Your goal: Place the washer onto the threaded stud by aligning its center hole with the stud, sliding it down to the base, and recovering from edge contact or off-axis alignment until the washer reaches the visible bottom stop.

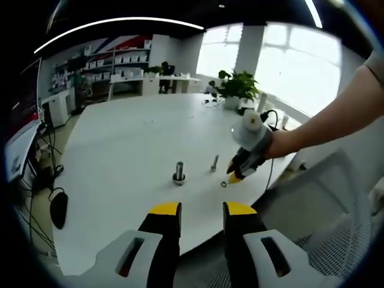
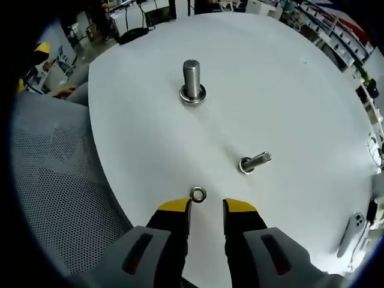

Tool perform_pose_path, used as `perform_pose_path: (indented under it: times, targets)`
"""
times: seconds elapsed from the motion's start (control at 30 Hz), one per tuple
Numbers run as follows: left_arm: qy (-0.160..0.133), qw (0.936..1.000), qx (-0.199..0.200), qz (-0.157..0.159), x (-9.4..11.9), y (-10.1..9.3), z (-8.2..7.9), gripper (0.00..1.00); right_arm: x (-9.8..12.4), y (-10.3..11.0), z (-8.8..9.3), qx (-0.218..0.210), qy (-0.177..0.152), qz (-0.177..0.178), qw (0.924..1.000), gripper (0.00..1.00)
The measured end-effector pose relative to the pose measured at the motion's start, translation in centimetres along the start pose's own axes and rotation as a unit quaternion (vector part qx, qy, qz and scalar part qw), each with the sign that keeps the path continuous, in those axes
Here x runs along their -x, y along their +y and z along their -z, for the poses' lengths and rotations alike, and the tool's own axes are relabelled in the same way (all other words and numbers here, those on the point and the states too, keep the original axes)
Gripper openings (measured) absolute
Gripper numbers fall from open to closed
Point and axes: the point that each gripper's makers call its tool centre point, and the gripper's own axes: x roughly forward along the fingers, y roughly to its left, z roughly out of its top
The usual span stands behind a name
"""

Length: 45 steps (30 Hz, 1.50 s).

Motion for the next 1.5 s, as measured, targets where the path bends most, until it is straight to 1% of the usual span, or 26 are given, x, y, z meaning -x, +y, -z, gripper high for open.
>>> perform_pose_path:
  times: [0.07,0.13,0.23,0.43,0.47,0.53,0.73,0.77,0.8,0.87,0.97,1.0,1.17,1.2,1.23,1.3,1.37,1.43,1.5]
  targets:
    - [-0.004,1.0000,0.004,-0.002,0.1,0.2,-0.2,0.25,-0.2,0.4,-0.1,0.016,0.004,0.000,0.9999,0.23]
    - [-0.007,1.0000,0.004,-0.004,0.1,0.2,-0.3,0.25,-0.6,0.4,-0.1,0.022,0.006,-0.002,0.9997,0.23]
    - [-0.001,1.0000,0.002,-0.003,0.0,0.1,-0.1,0.25,-0.9,0.7,-0.2,0.026,0.008,-0.004,0.9996,0.23]
    - [0.002,1.0000,0.004,-0.008,0.1,0.3,0.1,0.25,-1.7,1.0,0.8,0.040,0.026,-0.008,0.9988,0.23]
    - [0.002,0.9999,0.004,-0.009,0.1,0.3,0.1,0.25,-1.6,1.2,0.4,0.040,0.016,-0.013,0.9990,0.22]
    - [0.003,0.9999,0.005,-0.011,0.1,0.3,0.2,0.25,-1.4,1.1,0.4,0.042,0.014,-0.010,0.9989,0.22]
    - [0.007,0.9999,0.004,-0.013,0.0,0.5,0.2,0.25,-1.5,0.9,0.3,0.039,0.004,-0.023,0.9990,0.21]
    - [0.008,0.9999,0.003,-0.013,0.0,0.5,0.3,0.25,-1.6,0.8,0.2,0.043,0.002,-0.024,0.9988,0.21]
    - [0.009,0.9999,0.004,-0.014,0.0,0.5,0.3,0.25,-1.7,0.9,0.2,0.059,-0.005,-0.028,0.9978,0.21]
    - [0.009,0.9998,0.004,-0.015,0.0,0.6,0.3,0.25,-1.6,1.0,0.2,0.075,-0.012,-0.036,0.9964,0.20]
    - [0.011,0.9998,0.006,-0.018,0.0,0.7,0.4,0.25,-1.6,0.8,0.1,0.077,-0.011,-0.038,0.9963,0.16]
    - [0.012,0.9997,0.006,-0.019,0.0,0.7,0.4,0.25,-1.6,0.7,0.2,0.089,-0.005,-0.041,0.9952,0.16]
    - [0.016,0.9996,0.005,-0.021,-0.1,0.8,0.6,0.25,-1.8,0.8,0.1,0.112,0.023,-0.051,0.9921,0.15]
    - [0.016,0.9996,0.005,-0.022,-0.1,0.8,0.6,0.25,-1.8,0.5,0.3,0.114,0.041,-0.048,0.9915,0.14]
    - [0.016,0.9996,0.005,-0.023,-0.1,0.8,0.6,0.25,-2.2,0.6,-0.2,0.129,0.038,-0.053,0.9895,0.14]
    - [0.018,0.9995,0.006,-0.024,-0.1,0.9,0.6,0.25,-2.1,0.6,0.1,0.136,0.068,-0.048,0.9872,0.14]
    - [0.018,0.9995,0.006,-0.026,-0.1,0.9,0.7,0.25,-2.1,0.6,0.1,0.140,0.087,-0.042,0.9855,0.14]
    - [0.019,0.9994,0.006,-0.027,0.0,0.9,0.7,0.25,-2.1,0.7,0.0,0.152,0.111,-0.035,0.9816,0.14]
    - [0.021,0.9994,0.005,-0.028,-0.1,1.0,0.8,0.25,-2.1,0.8,0.0,0.149,0.119,-0.032,0.9811,0.14]
